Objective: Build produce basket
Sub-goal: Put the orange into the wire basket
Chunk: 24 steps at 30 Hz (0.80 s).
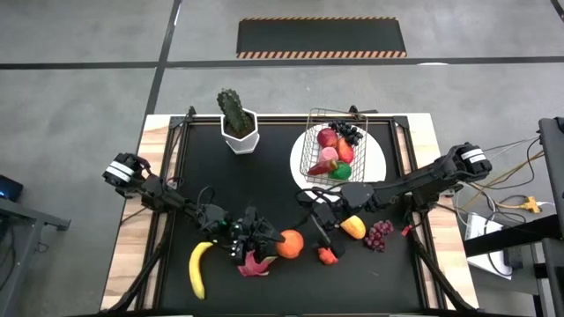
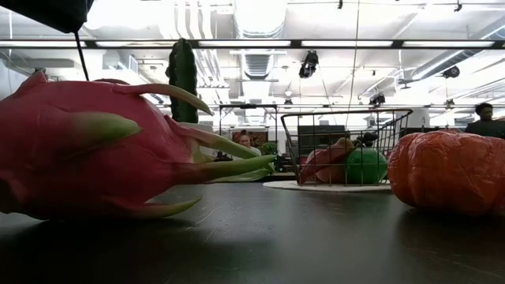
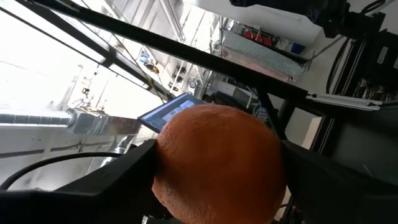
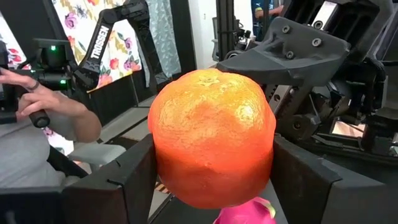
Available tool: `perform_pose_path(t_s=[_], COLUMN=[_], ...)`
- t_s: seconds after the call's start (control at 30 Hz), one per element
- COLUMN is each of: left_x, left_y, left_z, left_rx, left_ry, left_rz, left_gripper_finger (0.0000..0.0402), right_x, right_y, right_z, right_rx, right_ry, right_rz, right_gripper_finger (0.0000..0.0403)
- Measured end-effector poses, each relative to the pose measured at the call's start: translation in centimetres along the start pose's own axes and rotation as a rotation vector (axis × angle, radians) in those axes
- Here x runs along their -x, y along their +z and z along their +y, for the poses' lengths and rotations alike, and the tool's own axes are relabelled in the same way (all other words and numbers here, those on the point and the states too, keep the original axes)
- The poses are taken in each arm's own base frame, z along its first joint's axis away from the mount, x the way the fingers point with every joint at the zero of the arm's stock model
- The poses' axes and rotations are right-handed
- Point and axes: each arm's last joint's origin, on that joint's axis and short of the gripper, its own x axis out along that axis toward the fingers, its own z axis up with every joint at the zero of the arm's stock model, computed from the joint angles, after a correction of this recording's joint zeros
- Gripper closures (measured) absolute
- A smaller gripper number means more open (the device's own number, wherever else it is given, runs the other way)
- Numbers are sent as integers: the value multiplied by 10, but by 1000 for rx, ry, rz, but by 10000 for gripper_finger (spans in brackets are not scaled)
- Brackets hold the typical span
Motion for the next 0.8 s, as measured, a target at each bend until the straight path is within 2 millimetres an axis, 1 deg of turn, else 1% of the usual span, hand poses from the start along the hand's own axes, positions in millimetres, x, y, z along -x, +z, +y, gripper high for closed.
perform_pose_path(t_s=[0.17, 0.27, 0.37, 0.43, 0.6, 0.7, 0.8], left_x=[3, 6, 9, 9, 13, 16, 18], left_y=[-2, -4, -8, -11, -17, -19, -19], left_z=[-1, -2, -2, -1, 0, 0, 1], left_rx=[8, 15, 55, 65, 81, 81, 90], left_ry=[16, 34, 72, 103, 194, 220, 245], left_rz=[17, 53, 141, 224, 457, 524, 548], left_gripper_finger=[61, 48, 46, 46, 45, 45, 45], right_x=[0, 2, 8, 14, 39, 56, 71], right_y=[0, 0, 4, 7, 17, 21, 21], right_z=[0, -1, -2, -4, -10, -12, -16], right_rx=[13, 20, 15, 5, -21, -29, -23], right_ry=[-2, -14, -31, -74, -283, -443, -616], right_rz=[0, 13, 38, 68, 161, 231, 305], right_gripper_finger=[151, 147, 147, 147, 146, 146, 145])
